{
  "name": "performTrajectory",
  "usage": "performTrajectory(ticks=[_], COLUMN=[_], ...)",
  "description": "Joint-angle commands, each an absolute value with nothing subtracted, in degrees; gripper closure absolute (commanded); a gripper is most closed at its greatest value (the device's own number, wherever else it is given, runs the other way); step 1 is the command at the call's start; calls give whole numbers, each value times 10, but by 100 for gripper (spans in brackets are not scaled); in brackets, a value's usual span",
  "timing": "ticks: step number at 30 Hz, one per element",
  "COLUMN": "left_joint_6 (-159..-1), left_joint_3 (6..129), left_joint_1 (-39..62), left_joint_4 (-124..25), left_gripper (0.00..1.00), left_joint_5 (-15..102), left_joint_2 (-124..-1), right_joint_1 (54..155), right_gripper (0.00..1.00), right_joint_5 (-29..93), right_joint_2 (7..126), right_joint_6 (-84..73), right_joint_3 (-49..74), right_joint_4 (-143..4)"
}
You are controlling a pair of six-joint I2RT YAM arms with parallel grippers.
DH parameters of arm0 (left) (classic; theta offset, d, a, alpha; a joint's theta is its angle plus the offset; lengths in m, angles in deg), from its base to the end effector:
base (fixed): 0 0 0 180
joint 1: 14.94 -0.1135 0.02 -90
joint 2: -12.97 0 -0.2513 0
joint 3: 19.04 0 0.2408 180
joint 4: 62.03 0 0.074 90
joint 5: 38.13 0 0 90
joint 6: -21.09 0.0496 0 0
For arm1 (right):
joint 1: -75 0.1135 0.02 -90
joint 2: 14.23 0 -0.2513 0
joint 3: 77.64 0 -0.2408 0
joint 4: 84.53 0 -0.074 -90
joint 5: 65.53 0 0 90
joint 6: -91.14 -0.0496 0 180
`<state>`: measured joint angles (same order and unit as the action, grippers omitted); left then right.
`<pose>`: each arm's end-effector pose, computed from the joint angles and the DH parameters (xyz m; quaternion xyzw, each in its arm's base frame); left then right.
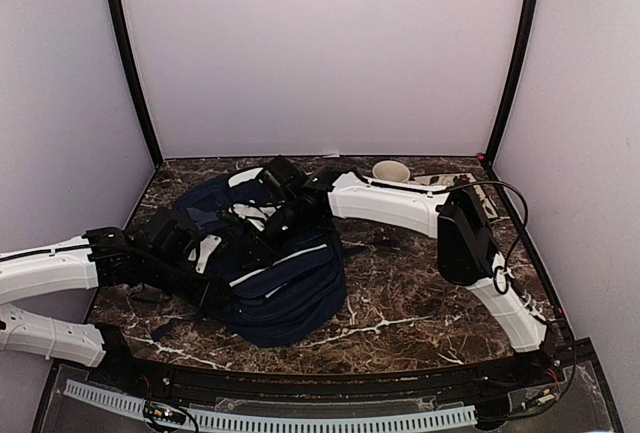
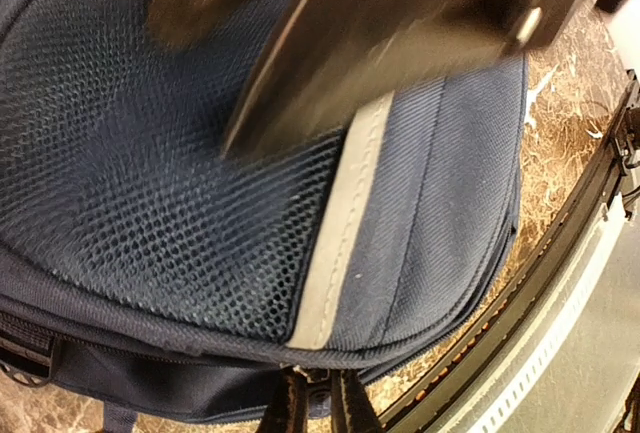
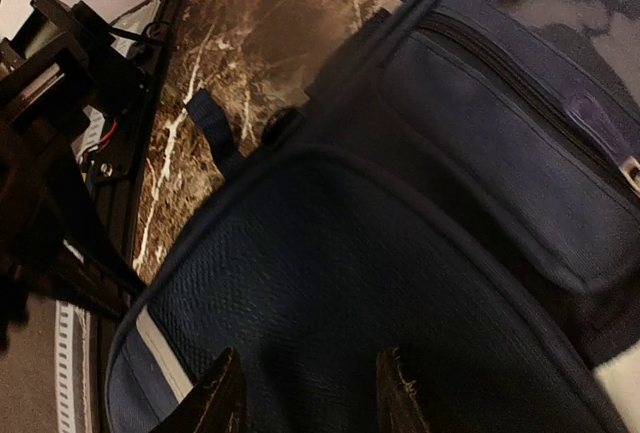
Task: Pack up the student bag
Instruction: Hold the student bag at the center of the board.
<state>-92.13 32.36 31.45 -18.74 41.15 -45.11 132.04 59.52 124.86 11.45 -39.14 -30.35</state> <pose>0.1349 -0.1550 0.2048 0.2192 0.9100 -0.2666 0.2297 0.2598 0.4530 0.1982 -0.5817 0.6951 0.3850 0.1738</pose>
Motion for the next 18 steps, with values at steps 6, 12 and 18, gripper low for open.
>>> performTrajectory(ticks=[6,12,18], left_joint_6=[-988,-1031,-1048], left_joint_3=[240,193,159], left_joint_1=[317,320,328], left_joint_4=[-276,-310,-357], left_gripper=[100,82,69], left_joint_5=[372,414,415], left_joint_2=[-404,-371,-357], right_joint_1=[1325,1316,1314], right_gripper=[55,55,55], right_joint_5=[556,552,557], right_joint_2=[1387,1410,1414], right_joint_6=[43,17,12], right_joint_3=[-466,-462,-465], right_joint_4=[-307,-313,-313])
